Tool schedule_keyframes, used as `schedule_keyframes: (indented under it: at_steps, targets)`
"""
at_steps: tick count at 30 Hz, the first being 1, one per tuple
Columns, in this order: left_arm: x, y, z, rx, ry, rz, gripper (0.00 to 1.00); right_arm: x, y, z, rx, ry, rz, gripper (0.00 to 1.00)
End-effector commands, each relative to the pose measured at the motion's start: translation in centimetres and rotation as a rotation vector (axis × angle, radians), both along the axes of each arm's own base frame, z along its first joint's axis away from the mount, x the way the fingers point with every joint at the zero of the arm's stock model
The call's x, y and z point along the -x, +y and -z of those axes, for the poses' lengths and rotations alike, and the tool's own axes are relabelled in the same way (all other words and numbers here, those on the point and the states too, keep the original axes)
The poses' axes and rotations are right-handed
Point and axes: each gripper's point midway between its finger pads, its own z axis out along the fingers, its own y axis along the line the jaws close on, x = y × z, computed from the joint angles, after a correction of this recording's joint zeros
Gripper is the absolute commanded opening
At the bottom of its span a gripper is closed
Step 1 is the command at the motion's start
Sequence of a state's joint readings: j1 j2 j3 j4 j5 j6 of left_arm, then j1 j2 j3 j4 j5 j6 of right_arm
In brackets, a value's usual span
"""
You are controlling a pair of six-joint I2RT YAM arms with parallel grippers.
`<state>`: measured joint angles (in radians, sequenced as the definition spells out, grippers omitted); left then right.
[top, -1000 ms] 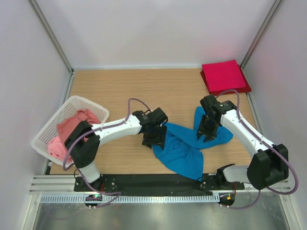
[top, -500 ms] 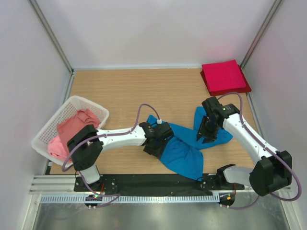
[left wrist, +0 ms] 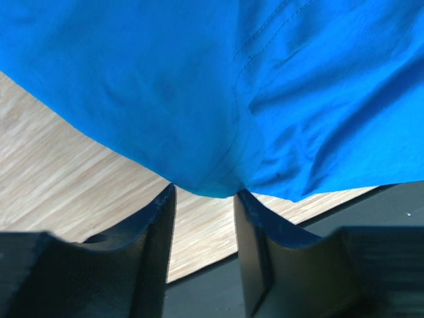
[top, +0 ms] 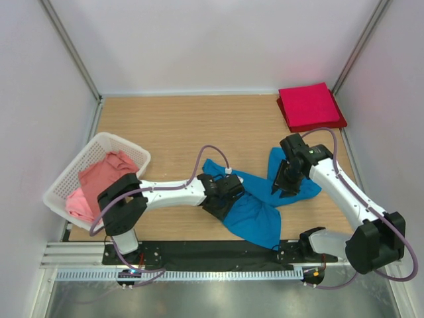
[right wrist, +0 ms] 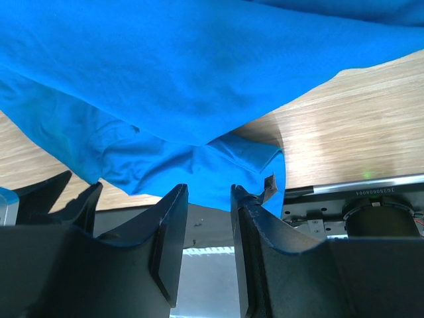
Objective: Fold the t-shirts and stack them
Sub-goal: Flatten the tshirt out
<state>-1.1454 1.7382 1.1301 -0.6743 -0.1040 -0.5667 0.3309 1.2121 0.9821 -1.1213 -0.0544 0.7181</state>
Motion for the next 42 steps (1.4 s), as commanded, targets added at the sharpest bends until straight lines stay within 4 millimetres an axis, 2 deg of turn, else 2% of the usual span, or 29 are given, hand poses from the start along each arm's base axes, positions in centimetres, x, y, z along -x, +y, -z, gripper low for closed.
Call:
schedule_keyframes:
  at_steps: [1,3,6,7,9,11,13,14,16,18,23,26,27,28,35,42]
  targets:
    - [-1.0,-1.2,-0.2,0.023,-0.050,0.017,0.40,-0.2,0.2,-0.8,-0.020,-0.036,0.015,0.39]
    - [-1.2,-1.4,-0.3,0.021,-0.053,0.023,0.36,-0.3,0.2,-0.9,-0.021,-0.037,0.016,0.39]
    - [-1.3,-1.4,-0.5,0.022,-0.060,0.025,0.19,-0.3,0.1,-0.9,-0.019,-0.041,0.017,0.39]
    - [-1.6,-1.2,-0.7,0.015,-0.076,0.019,0.10,-0.3,0.1,-1.0,-0.017,-0.045,0.016,0.39]
    - [-2.0,-1.1,-1.8,0.000,-0.099,0.013,0.03,-0.5,0.0,-1.2,-0.012,-0.049,0.019,0.39]
    - [-2.6,-0.3,-3.2,-0.027,-0.131,-0.007,0.02,-0.6,-0.4,-1.3,0.012,-0.055,0.024,0.39]
    - [-3.1,-0.6,-5.1,-0.009,-0.154,-0.024,0.01,-1.0,-1.2,-1.8,0.033,-0.051,0.043,0.39]
    - [-3.4,-0.2,-6.0,-0.004,-0.158,-0.039,0.01,-1.5,-2.5,-1.5,0.098,-0.051,0.068,0.39]
    - [-3.8,-0.5,-7.5,0.029,-0.161,-0.057,0.01,-2.9,-3.6,-2.1,0.128,-0.078,0.097,0.41]
    - [-4.2,-0.2,-8.2,0.039,-0.151,-0.080,0.01,-4.4,-5.3,-2.0,0.171,-0.088,0.154,0.42]
    - [-5.5,1.7,-8.0,-0.007,-0.137,-0.136,0.00,-7.8,-7.7,-0.4,0.230,-0.092,0.229,0.43]
    - [-6.1,3.0,-8.2,-0.027,-0.144,-0.171,0.00,-10.9,-8.0,0.5,0.259,-0.114,0.195,0.43]
    - [-6.1,3.3,-8.3,-0.026,-0.141,-0.177,0.00,-12.0,-8.0,0.2,0.265,-0.135,0.152,0.43]
    - [-6.1,3.5,-8.6,-0.015,-0.141,-0.187,0.00,-12.6,-8.3,1.2,0.294,-0.110,0.133,0.43]
    - [-6.0,3.5,-8.6,0.008,-0.126,-0.203,0.00,-14.5,-9.6,1.7,0.387,-0.145,0.000,0.41]
    - [-6.0,3.4,-8.5,0.021,-0.120,-0.206,0.00,-15.4,-7.6,2.2,0.298,-0.194,-0.089,0.41]
